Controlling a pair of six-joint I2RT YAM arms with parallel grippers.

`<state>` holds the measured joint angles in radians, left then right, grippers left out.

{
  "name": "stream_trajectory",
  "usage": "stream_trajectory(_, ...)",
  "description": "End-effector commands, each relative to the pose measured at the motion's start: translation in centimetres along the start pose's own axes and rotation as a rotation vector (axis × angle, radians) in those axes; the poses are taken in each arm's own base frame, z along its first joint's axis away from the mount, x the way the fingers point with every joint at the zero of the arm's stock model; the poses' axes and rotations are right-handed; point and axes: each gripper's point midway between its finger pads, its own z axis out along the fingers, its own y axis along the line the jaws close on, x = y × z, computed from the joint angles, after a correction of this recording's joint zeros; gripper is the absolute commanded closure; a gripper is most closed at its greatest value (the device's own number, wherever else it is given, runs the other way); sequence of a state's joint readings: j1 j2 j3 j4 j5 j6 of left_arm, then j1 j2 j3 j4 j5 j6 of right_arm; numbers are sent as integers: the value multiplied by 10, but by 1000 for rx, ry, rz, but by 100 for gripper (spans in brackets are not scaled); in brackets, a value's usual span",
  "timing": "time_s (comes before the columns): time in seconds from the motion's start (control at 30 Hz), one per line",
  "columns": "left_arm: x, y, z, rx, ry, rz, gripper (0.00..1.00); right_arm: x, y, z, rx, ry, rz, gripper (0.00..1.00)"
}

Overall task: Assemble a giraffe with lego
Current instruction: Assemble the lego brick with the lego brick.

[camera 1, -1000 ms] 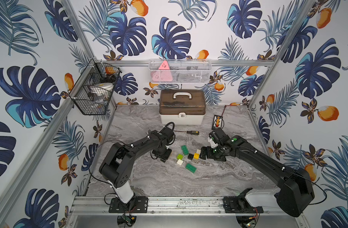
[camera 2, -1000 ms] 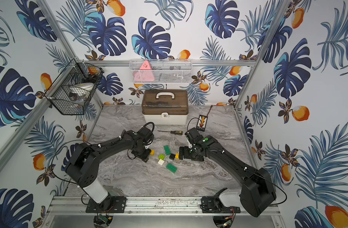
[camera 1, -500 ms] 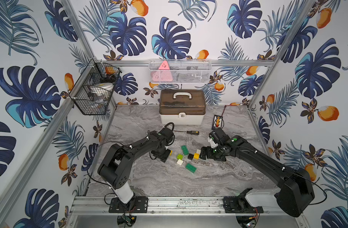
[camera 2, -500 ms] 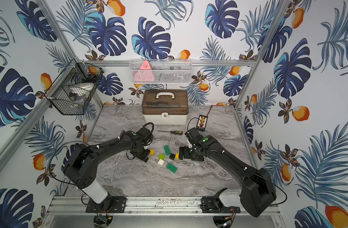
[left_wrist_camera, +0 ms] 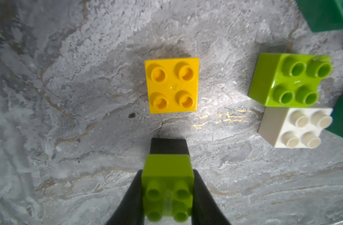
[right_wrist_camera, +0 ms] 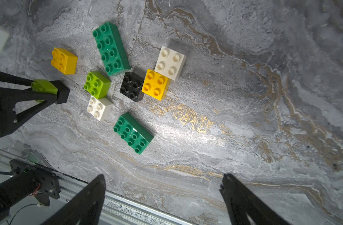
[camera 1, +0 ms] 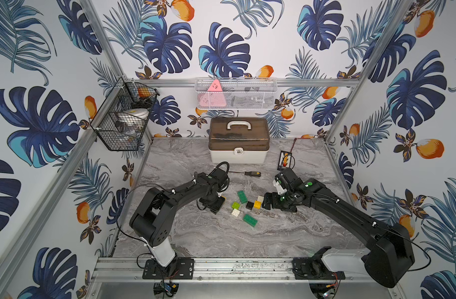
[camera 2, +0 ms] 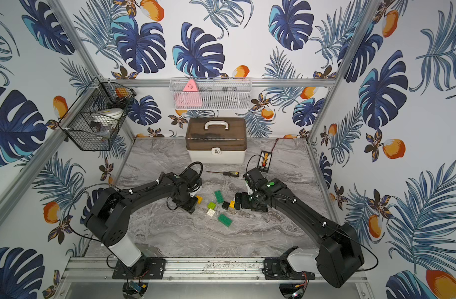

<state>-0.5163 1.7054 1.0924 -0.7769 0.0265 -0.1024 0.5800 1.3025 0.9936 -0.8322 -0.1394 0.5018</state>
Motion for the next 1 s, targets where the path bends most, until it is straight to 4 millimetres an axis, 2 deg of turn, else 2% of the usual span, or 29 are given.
stream_trajectory(0.0, 1, 1, 1, -6, 13, 15, 84, 1, -2, -1, 9, -3, 10, 4)
stream_trajectory(0.3, 13, 1, -1, -16, 52, -16, 84, 0, -1, -1, 2, -5, 10, 4)
stream_trajectory(0.97, 48, -5, 15, -48, 126, -172, 81, 0, 3, 3, -12, 7, 12, 4)
